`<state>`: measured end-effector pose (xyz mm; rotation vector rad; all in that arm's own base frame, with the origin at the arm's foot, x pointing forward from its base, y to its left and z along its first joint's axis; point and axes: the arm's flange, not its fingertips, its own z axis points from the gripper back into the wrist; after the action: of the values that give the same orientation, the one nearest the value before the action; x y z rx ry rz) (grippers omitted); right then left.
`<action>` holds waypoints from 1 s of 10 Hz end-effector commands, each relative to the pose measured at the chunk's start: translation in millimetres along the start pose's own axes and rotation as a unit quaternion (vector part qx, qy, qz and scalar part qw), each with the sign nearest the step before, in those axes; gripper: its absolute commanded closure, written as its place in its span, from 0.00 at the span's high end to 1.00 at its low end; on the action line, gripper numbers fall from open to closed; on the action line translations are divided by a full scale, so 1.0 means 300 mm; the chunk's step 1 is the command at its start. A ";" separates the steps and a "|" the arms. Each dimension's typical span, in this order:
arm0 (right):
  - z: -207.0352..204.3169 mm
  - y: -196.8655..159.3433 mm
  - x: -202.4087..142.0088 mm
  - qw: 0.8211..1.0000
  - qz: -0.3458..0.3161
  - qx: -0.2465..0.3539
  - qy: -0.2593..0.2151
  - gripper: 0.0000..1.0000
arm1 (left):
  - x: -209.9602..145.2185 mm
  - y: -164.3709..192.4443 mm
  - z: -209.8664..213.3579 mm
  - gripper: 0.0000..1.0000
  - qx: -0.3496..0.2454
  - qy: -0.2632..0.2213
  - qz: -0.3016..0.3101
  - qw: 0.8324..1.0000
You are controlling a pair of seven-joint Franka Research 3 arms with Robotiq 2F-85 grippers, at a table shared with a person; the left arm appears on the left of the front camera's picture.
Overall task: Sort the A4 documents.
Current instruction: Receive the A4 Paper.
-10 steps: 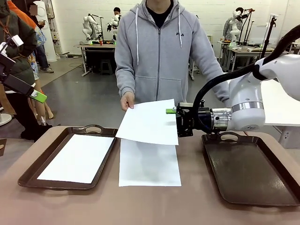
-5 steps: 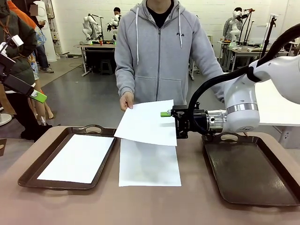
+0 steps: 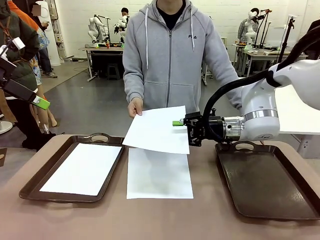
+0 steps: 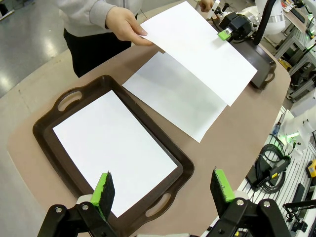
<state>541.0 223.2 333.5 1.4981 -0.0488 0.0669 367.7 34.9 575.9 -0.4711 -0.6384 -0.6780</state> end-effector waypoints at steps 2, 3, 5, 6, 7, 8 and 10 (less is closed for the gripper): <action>-0.002 0.009 0.009 1.000 -0.012 -0.001 -0.002 0.13 | 0.000 -0.002 0.000 1.00 0.002 0.001 0.000 1.000; 0.002 0.007 0.009 1.000 -0.012 0.000 -0.003 0.27 | 0.000 -0.002 0.000 1.00 0.002 0.001 0.000 1.000; 0.004 0.006 0.009 1.000 -0.013 0.001 -0.004 0.23 | 0.000 -0.002 0.000 1.00 0.002 0.001 0.000 1.000; 0.004 0.006 0.009 1.000 -0.013 0.001 -0.004 0.00 | 0.000 -0.002 0.000 1.00 0.002 0.001 0.000 1.000; 0.004 0.006 0.009 1.000 -0.013 0.001 -0.004 0.05 | 0.000 -0.002 0.000 1.00 0.002 0.001 0.000 1.000; 0.004 0.006 0.009 1.000 -0.013 0.001 -0.004 0.00 | 0.000 -0.002 0.000 1.00 0.002 0.001 0.000 1.000; 0.004 0.006 0.009 1.000 -0.013 0.001 -0.004 0.00 | 0.000 -0.002 0.000 1.00 0.002 0.001 0.000 1.000</action>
<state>541.2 222.7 333.5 1.4981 -0.0444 0.0607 367.7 34.9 575.9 -0.4711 -0.6384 -0.6780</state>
